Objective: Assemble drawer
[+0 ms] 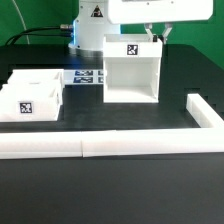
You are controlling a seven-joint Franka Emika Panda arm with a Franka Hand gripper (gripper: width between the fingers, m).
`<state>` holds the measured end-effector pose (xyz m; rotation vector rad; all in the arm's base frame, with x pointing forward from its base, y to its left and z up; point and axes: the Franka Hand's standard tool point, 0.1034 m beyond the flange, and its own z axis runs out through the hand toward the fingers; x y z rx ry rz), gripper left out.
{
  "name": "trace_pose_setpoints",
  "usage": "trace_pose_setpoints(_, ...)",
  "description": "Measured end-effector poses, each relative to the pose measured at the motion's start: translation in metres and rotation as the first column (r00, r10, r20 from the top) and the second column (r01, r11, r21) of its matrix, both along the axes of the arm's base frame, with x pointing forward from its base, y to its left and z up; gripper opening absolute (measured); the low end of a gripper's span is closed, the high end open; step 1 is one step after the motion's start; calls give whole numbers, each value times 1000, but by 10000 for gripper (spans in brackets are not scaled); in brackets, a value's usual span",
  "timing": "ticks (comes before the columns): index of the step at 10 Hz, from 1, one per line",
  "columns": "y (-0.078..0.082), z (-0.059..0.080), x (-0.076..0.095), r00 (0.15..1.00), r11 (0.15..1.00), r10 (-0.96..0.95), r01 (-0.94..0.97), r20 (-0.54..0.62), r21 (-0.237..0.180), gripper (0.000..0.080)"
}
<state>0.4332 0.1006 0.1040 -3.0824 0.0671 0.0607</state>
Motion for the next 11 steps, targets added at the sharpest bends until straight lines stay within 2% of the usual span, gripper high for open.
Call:
trace_pose_setpoints(3, -3, 0, 42, 1000, 1000, 15, -15, 25, 13, 38)
trace_pose_setpoints(7, -11, 1, 107, 995, 999, 44, -47, 86, 26, 38)
trace_pose_setpoints(9, -7, 1, 137, 992, 998, 39, -43, 116, 34, 38)
trace_pose_setpoints(11, -6, 2, 154, 987, 997, 56, -62, 148, 36, 38)
